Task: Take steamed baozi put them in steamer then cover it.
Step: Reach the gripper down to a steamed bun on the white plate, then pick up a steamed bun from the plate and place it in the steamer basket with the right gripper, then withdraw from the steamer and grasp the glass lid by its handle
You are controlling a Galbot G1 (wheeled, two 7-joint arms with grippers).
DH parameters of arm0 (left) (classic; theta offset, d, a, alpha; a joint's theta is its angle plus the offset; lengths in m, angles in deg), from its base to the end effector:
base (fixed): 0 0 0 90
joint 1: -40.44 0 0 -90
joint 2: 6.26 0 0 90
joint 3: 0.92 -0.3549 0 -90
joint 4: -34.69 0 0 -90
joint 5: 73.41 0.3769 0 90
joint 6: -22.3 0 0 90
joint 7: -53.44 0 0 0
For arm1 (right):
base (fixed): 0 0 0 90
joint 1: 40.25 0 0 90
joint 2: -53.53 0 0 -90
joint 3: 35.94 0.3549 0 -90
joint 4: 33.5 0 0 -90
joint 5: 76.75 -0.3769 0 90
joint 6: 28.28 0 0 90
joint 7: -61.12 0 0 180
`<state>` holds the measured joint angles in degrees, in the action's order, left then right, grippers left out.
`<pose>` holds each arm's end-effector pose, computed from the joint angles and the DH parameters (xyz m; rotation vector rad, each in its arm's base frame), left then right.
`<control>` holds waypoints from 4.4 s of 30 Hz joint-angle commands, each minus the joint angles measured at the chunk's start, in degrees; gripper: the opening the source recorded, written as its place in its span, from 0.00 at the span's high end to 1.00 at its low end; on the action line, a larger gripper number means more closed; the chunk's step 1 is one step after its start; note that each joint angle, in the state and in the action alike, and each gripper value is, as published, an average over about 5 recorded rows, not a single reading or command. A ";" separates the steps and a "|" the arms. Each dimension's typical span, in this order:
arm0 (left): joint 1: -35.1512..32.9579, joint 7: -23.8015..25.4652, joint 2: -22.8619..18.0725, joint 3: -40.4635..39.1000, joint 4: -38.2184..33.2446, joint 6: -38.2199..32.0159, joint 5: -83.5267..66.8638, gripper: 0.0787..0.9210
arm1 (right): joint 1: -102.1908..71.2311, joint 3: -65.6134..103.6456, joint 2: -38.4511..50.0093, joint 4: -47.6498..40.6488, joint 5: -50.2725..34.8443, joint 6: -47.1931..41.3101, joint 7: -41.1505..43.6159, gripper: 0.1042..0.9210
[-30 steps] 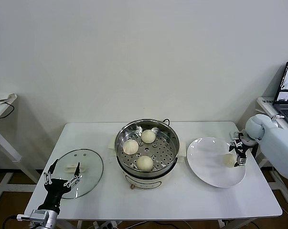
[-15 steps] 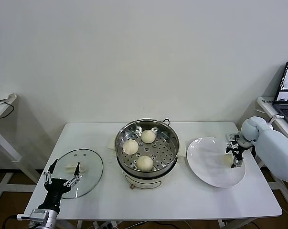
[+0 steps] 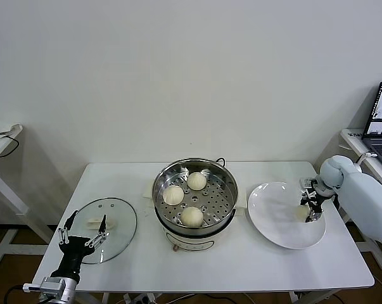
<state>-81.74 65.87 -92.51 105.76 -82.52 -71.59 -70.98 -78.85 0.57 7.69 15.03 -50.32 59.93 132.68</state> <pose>0.1781 0.1079 -0.3199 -0.0079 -3.0772 -0.3815 0.5673 -0.2583 -0.2379 1.0896 -1.2878 1.2663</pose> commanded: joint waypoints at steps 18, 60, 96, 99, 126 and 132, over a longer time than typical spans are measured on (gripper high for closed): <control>0.35 -0.06 -0.07 -0.52 -0.73 -0.02 0.10 0.12 | 35.36 -39.31 15.22 28.49 -36.74 -17.23 1.50 0.31; 2.70 0.95 1.51 2.26 0.84 0.23 -2.75 0.12 | 47.39 -58.94 -22.75 24.61 -60.19 -30.58 -8.02 0.30; 2.79 1.13 1.55 2.98 1.11 0.28 -3.12 0.12 | 41.54 -57.54 -20.35 23.60 -52.55 -29.85 -6.24 0.30; 2.77 1.12 1.48 2.91 1.04 0.31 -3.12 0.12 | 41.30 -57.30 -20.51 23.41 -52.35 -29.87 -6.33 0.30; 1.77 1.24 0.94 1.18 -1.23 0.69 -2.61 0.12 | 35.34 -29.86 8.28 33.99 -54.03 -26.78 -4.62 0.12; 1.82 1.90 2.23 -0.20 -3.56 3.62 -3.18 0.12 | 11.85 -2.36 18.37 39.38 -59.72 -21.21 -20.29 0.12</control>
<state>-79.94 67.14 -91.24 106.64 -84.03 -70.72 -73.73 -41.19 -36.18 8.27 47.07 -105.05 33.33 126.73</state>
